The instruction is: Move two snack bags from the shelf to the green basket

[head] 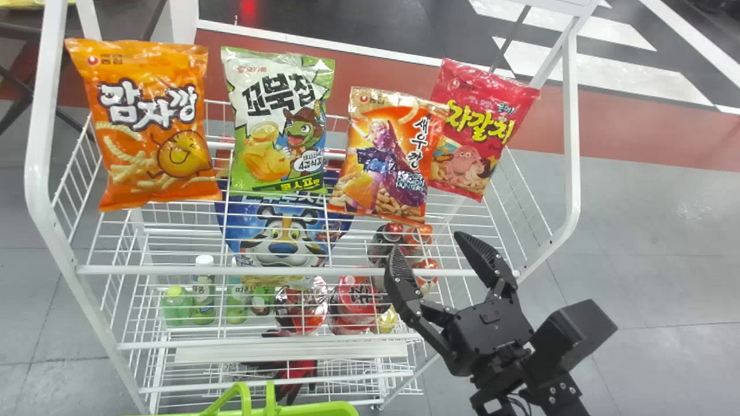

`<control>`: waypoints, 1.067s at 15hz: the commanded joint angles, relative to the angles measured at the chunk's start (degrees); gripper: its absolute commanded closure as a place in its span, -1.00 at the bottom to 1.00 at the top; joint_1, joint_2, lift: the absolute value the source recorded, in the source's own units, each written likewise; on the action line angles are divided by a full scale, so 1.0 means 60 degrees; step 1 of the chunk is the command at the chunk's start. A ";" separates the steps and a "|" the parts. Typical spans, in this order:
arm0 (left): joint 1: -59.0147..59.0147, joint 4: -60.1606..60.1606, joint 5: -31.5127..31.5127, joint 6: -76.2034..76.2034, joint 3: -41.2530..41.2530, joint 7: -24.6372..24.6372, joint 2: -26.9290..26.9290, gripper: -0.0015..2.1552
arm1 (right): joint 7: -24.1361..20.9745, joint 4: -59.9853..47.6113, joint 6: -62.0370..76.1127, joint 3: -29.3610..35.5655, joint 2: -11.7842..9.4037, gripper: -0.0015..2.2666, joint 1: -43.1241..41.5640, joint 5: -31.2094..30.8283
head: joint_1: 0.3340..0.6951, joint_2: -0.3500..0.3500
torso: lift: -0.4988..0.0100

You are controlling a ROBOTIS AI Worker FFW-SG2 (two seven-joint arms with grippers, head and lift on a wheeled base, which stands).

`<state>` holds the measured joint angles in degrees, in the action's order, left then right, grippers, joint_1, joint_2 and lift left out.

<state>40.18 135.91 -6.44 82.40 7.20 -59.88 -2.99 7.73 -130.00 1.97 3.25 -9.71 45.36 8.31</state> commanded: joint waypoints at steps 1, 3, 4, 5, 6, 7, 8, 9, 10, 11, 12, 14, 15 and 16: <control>-0.0017 -0.0049 -0.0011 0.0000 0.0000 -0.0040 0.0000 0.98 | 0.0001 0.0001 0.0000 0.0000 0.0007 -0.89 -0.0016 0.0006 | 1.00 -1.00 | 0.89; -0.0017 -0.0049 -0.0011 0.0000 -0.0014 -0.0040 0.0000 0.98 | 0.0001 0.0001 0.0000 0.0000 0.0007 -0.89 -0.0016 0.0006 | 1.00 -1.00 | 0.89; -0.0017 -0.0049 -0.0026 0.0000 -0.0014 -0.0054 0.0000 0.98 | 0.0001 -0.0014 0.0000 0.0000 0.0007 -0.89 -0.0016 -0.0009 | 1.00 -1.00 | 0.89; -0.0017 -0.0049 -0.0026 0.0000 -0.0014 -0.0054 0.0000 0.98 | 0.0001 -0.0014 0.0000 0.0000 0.0007 -0.89 -0.0030 -0.0009 | 1.00 -1.00 | 0.89; -0.0017 -0.0049 -0.0026 0.0000 -0.0014 -0.0069 0.0000 0.98 | 0.0001 -0.0014 0.0029 0.0000 0.0021 -0.89 -0.0030 -0.0009 | 1.00 -1.00 | 0.89; -0.0017 -0.0049 -0.0026 0.0000 -0.0014 -0.0069 0.0000 0.98 | 0.0001 -0.0014 0.0000 0.0000 0.0021 -0.89 -0.0045 0.0006 | 1.00 -1.00 | 0.89; -0.0017 -0.0049 -0.0026 0.0000 -0.0014 -0.0084 0.0000 0.98 | 0.0001 0.0001 0.0029 0.0000 0.0021 -0.89 -0.0060 0.0006 | 1.00 -1.00 | 0.89; -0.0017 -0.0049 -0.0026 0.0000 -0.0014 -0.0098 0.0000 0.98 | -0.0029 0.0045 0.0029 0.0000 0.0021 -0.89 -0.0162 0.0006 | 1.00 -1.00 | 0.89; -0.0031 -0.0049 -0.0011 0.0000 -0.0014 -0.0201 0.0000 0.98 | -0.0175 0.0162 0.0000 0.0000 0.0021 -0.89 -0.0367 0.0006 | 1.00 -1.00 | 0.89; -0.0061 -0.0049 -0.0011 0.0000 -0.0014 -0.0259 -0.0014 0.98 | -0.0175 0.0338 0.0000 0.0000 0.0036 -0.89 -0.0660 0.0006 | 1.00 -1.00 | 0.89; -0.0119 -0.0049 0.0004 0.0030 0.0015 -0.0289 -0.0014 0.98 | -0.0175 0.0513 -0.0059 0.0000 0.0051 -0.89 -0.0939 0.0006 | 1.00 -1.00 | 0.89; -0.0237 -0.0049 0.0047 0.0205 0.0059 -0.0289 -0.0088 0.98 | -0.0205 0.0821 -0.0264 0.0000 0.0109 -0.89 -0.1525 -0.0023 | 1.00 -1.00 | 0.89; -0.0237 -0.0049 0.0047 0.0264 0.0059 -0.0303 -0.0102 0.98 | -0.0248 0.1129 -0.0410 -0.0029 0.0124 -0.89 -0.1964 -0.0126 | 1.00 -1.00 | 0.89; -0.0237 -0.0049 0.0047 0.0352 0.0074 -0.0303 -0.0102 0.98 | -0.0278 0.1407 -0.0645 -0.0102 0.0153 -0.89 -0.2403 -0.0243 | 1.00 -1.00 | 0.89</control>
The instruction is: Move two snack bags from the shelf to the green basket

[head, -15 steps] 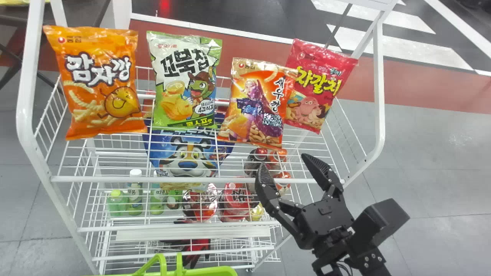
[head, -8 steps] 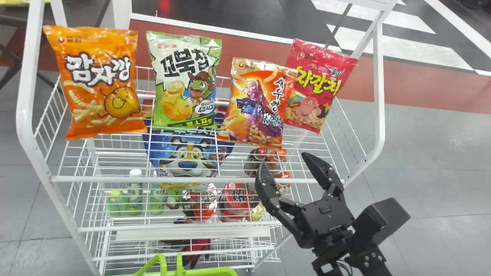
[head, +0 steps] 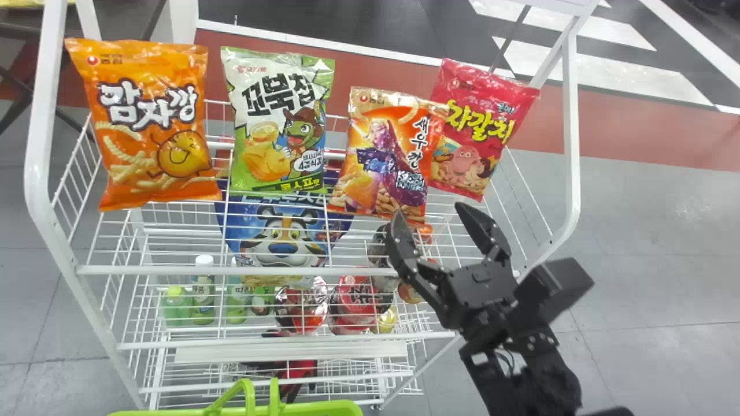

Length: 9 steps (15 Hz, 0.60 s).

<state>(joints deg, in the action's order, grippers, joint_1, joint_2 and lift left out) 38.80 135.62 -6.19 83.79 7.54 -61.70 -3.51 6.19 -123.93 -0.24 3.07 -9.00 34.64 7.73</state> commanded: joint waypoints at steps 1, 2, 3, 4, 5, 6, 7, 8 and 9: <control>-0.0007 0.0014 0.0035 0.0238 0.0061 0.0000 -0.0015 0.97 | -0.0065 0.0659 -0.0480 -0.0190 0.0050 -0.89 -0.1057 -0.0262 | 1.00 -1.00 | 0.89; -0.0007 0.0043 0.0065 0.0297 0.0105 0.0014 -0.0015 0.97 | -0.0182 0.0982 -0.0773 -0.0293 0.0050 -0.89 -0.1555 -0.0409 | 1.00 -1.00 | 0.89; -0.0007 0.0043 0.0094 0.0326 0.0149 0.0014 -0.0015 0.97 | -0.0241 0.1304 -0.0949 -0.0307 0.0065 -0.89 -0.1979 -0.0409 | 1.00 -1.00 | 0.89; -0.0036 0.0043 0.0182 0.0443 0.0208 0.0014 -0.0030 0.97 | -0.0256 0.1626 -0.1154 -0.0336 0.0094 -0.89 -0.2375 -0.0453 | 1.00 -1.00 | 0.89; -0.0080 0.0029 0.0211 0.0561 0.0222 0.0014 -0.0030 0.97 | -0.0256 0.1904 -0.1242 -0.0336 0.0123 -0.89 -0.2668 -0.0467 | 1.00 -1.00 | 0.89; -0.0095 0.0029 0.0211 0.0590 0.0222 0.0014 -0.0045 0.97 | -0.0300 0.2271 -0.1301 -0.0366 0.0138 -0.89 -0.3019 -0.0482 | 1.00 -1.00 | 0.89; -0.0109 0.0029 0.0211 0.0619 0.0208 0.0029 -0.0059 0.97 | -0.0344 0.2564 -0.1330 -0.0380 0.0167 -0.89 -0.3283 -0.0497 | 1.00 -1.00 | 0.89; -0.0153 0.0029 0.0211 0.0678 0.0193 0.0044 -0.0074 0.97 | -0.0402 0.2842 -0.1330 -0.0380 0.0182 -0.89 -0.3474 -0.0511 | 1.00 -1.00 | 0.89; -0.0168 0.0014 0.0211 0.0678 0.0208 0.0058 -0.0089 0.97 | -0.0490 0.3091 -0.1330 -0.0366 0.0182 -0.89 -0.3664 -0.0511 | 1.00 -1.00 | 0.89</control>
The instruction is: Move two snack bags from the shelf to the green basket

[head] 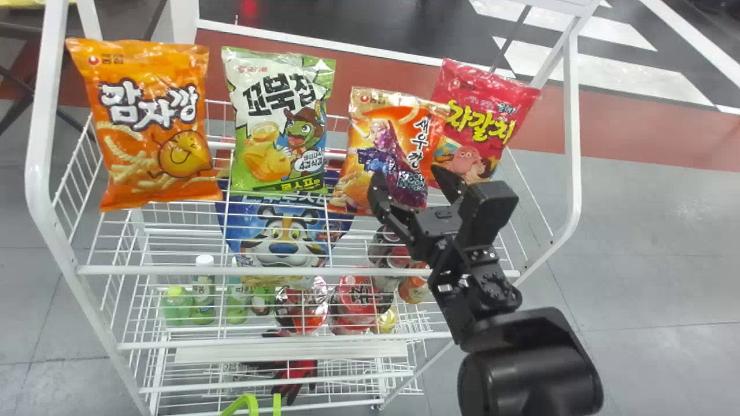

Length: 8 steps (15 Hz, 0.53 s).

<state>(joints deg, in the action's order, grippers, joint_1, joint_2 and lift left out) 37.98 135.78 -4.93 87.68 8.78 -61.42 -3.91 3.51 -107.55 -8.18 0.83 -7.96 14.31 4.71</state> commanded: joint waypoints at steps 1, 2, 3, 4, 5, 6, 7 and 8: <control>-0.0032 -0.0013 0.0001 0.0057 -0.0028 0.0012 -0.0051 0.97 | -0.0057 0.0641 0.0022 -0.0007 0.0038 -0.89 -0.0524 -0.0008 | 1.00 -1.00 | 0.89; -0.0017 -0.0027 -0.0014 0.0057 -0.0072 0.0012 -0.0051 0.97 | -0.0057 0.0904 0.0022 -0.0021 0.0097 -0.89 -0.0744 -0.0081 | 1.00 -1.00 | 0.89; -0.0017 -0.0057 -0.0028 0.0057 -0.0116 -0.0002 -0.0080 0.97 | -0.0072 0.1183 0.0022 -0.0051 0.0156 -0.89 -0.1007 -0.0155 | 1.00 -1.00 | 0.89; -0.0032 -0.0057 -0.0043 0.0057 -0.0130 -0.0002 -0.0110 0.97 | -0.0057 0.1446 0.0022 -0.0095 0.0214 -0.89 -0.1227 -0.0243 | 1.00 -1.00 | 0.89; -0.0032 -0.0086 -0.0072 0.0057 -0.0189 -0.0002 -0.0124 0.97 | -0.0057 0.1622 -0.0008 -0.0124 0.0258 -0.89 -0.1403 -0.0331 | 1.00 -1.00 | 0.89; -0.0046 -0.0159 -0.0116 0.0028 -0.0233 -0.0032 -0.0139 0.97 | -0.0057 0.1798 -0.0037 -0.0153 0.0331 -0.89 -0.1579 -0.0433 | 1.00 -1.00 | 0.89; -0.0090 -0.0218 -0.0146 0.0028 -0.0248 -0.0032 -0.0139 0.97 | -0.0057 0.1988 -0.0095 -0.0168 0.0390 -0.89 -0.1769 -0.0565 | 1.00 -1.00 | 0.89; -0.0149 -0.0291 -0.0146 0.0028 -0.0248 -0.0032 -0.0139 0.97 | -0.0057 0.2149 -0.0183 -0.0197 0.0448 -0.89 -0.1930 -0.0711 | 1.00 -1.00 | 0.89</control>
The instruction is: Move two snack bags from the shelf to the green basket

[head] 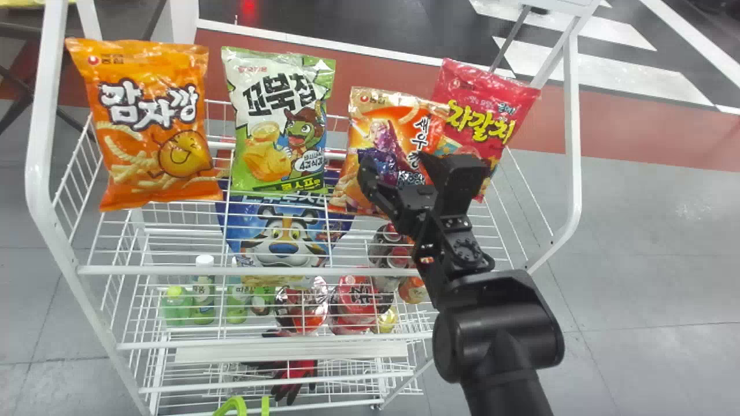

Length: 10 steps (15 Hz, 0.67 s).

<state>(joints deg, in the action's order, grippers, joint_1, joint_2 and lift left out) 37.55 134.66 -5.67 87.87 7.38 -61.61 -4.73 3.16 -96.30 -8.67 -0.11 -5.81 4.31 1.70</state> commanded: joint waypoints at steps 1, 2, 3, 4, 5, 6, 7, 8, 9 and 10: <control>-0.0106 -0.0149 -0.0037 -0.0033 -0.0015 -0.0015 -0.0018 0.97 | -0.0015 0.0463 -0.0218 -0.0128 0.0134 -0.89 -0.0396 -0.0341 | 1.00 -1.00 | 0.89; -0.0106 -0.0163 -0.0037 -0.0033 -0.0044 -0.0029 -0.0018 0.97 | -0.0132 0.0581 -0.0218 -0.0128 0.0178 -0.89 -0.0469 -0.0370 | 1.00 -1.00 | 0.89; -0.0106 -0.0163 -0.0051 -0.0062 -0.0088 -0.0073 -0.0018 0.97 | -0.0278 0.0639 -0.0218 -0.0128 0.0222 -0.89 -0.0484 -0.0414 | 1.00 -1.00 | 0.89; -0.0091 -0.0163 -0.0066 -0.0062 -0.0132 -0.0132 -0.0018 0.97 | -0.0293 0.0698 -0.0218 -0.0128 0.0237 -0.89 -0.0527 -0.0414 | 1.00 -1.00 | 0.89; -0.0091 -0.0163 -0.0066 -0.0062 -0.0161 -0.0132 -0.0018 0.97 | -0.0293 0.0800 -0.0218 -0.0128 0.0237 -0.87 -0.0586 -0.0414 | 1.00 -1.00 | 0.89; -0.0091 -0.0163 -0.0095 -0.0062 -0.0205 -0.0132 -0.0018 0.97 | -0.0293 0.0888 -0.0218 -0.0128 0.0251 -0.79 -0.0645 -0.0414 | 1.00 -1.00 | 0.89; -0.0091 -0.0178 -0.0139 -0.0062 -0.0220 -0.0132 -0.0018 0.97 | -0.0293 0.0932 -0.0247 -0.0128 0.0251 -0.57 -0.0674 -0.0385 | 1.00 -1.00 | 0.89; -0.0091 -0.0207 -0.0139 -0.0062 -0.0234 -0.0117 -0.0018 0.97 | -0.0293 0.0947 -0.0423 -0.0128 0.0251 -0.30 -0.0703 -0.0341 | 1.00 -1.00 | 0.89; -0.0091 -0.0222 -0.0139 -0.0062 -0.0249 -0.0117 -0.0018 0.97 | -0.0293 0.0932 -0.0511 -0.0113 0.0237 0.10 -0.0703 -0.0283 | 1.00 -1.00 | 0.89; -0.0091 -0.0207 -0.0139 -0.0062 -0.0278 -0.0117 -0.0003 0.97 | -0.0293 0.0903 -0.0540 -0.0099 0.0237 0.49 -0.0674 -0.0239 | 1.00 -1.00 | 0.89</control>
<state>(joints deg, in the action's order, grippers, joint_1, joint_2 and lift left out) 37.00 133.42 -6.49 87.50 5.92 -62.31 -4.83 1.41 -90.70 -11.40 -0.80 -4.34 0.16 -0.17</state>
